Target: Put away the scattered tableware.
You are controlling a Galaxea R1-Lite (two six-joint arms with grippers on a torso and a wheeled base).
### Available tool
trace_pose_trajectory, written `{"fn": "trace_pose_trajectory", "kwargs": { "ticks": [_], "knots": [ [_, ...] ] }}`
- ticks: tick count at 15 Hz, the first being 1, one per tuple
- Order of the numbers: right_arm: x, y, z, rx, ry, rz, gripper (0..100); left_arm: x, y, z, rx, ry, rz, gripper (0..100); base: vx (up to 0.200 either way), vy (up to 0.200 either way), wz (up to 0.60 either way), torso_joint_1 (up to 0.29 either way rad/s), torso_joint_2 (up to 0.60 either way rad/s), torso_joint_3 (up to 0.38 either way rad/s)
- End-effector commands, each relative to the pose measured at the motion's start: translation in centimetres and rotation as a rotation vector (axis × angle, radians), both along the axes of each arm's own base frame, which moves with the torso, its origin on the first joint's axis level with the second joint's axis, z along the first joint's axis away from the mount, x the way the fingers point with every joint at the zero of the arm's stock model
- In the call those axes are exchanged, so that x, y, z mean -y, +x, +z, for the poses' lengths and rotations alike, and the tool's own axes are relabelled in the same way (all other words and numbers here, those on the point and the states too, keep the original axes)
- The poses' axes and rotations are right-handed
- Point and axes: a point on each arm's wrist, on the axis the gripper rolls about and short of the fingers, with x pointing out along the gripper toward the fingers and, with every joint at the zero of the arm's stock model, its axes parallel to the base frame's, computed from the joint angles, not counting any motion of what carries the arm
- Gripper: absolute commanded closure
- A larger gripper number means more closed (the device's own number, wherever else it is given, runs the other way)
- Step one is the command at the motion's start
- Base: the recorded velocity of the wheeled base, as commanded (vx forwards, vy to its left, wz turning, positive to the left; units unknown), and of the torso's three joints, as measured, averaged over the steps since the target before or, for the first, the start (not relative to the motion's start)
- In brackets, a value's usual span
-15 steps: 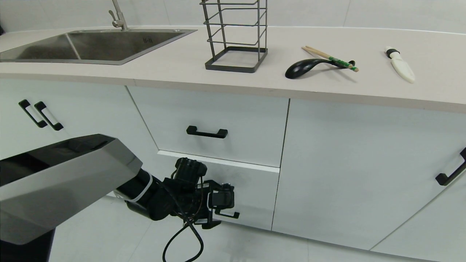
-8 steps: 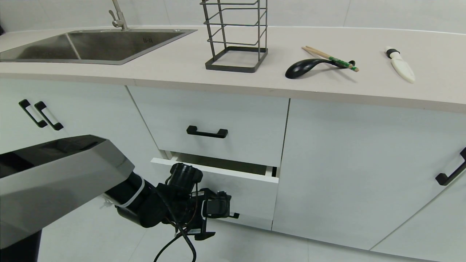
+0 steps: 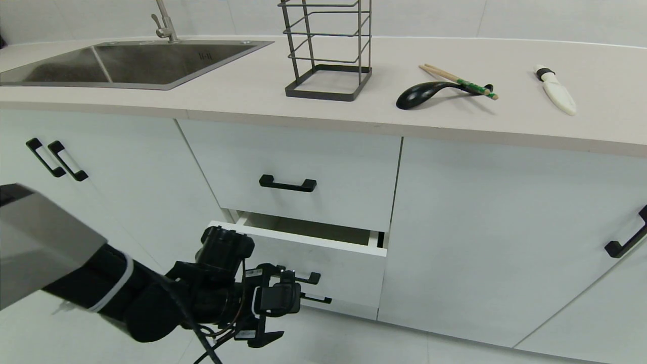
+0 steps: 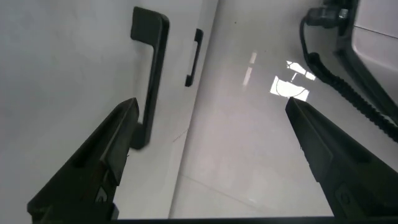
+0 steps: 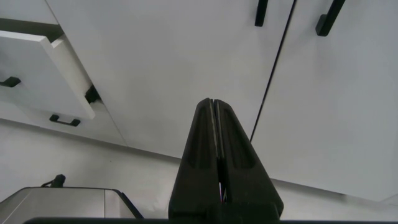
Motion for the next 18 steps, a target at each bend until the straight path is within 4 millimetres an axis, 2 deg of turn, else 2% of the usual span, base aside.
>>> {"fn": "trace_pose_trajectory", "kwargs": {
  "ticks": [1,3,5,8,10,15,18],
  "knots": [
    [0.0,0.0,0.0,-0.001,-0.001,0.001,100,-1.4,-3.8,3.7,0.089,-0.043,-0.004,0,0.0,0.0,0.0,0.0,0.0,0.0],
    [0.0,0.0,0.0,-0.001,-0.001,0.001,100,-0.8,-3.9,4.8,0.124,-0.074,-0.02,0,0.0,0.0,0.0,0.0,0.0,0.0],
    [0.0,0.0,0.0,-0.001,-0.001,0.001,100,1.2,-3.3,6.6,0.163,-0.146,-0.044,0,0.0,0.0,0.0,0.0,0.0,0.0],
    [0.0,0.0,0.0,-0.001,-0.001,0.001,100,2.6,-2.8,7.7,0.186,-0.19,-0.057,0,0.0,0.0,0.0,0.0,0.0,0.0],
    [0.0,0.0,0.0,-0.001,-0.001,0.001,100,2.9,-2.2,7.4,0.168,-0.185,-0.053,0,0.0,0.0,0.0,0.0,0.0,0.0],
    [0.0,0.0,0.0,-0.001,-0.001,0.001,100,4.4,1.2,4.8,0.111,-0.176,-0.029,0,0.0,0.0,0.0,0.0,0.0,0.0],
    [0.0,0.0,0.0,-0.001,-0.001,0.001,100,4.4,2.7,4.5,0.12,-0.174,-0.008,0,0.0,0.0,0.0,0.0,0.0,0.0]
  ]
}}
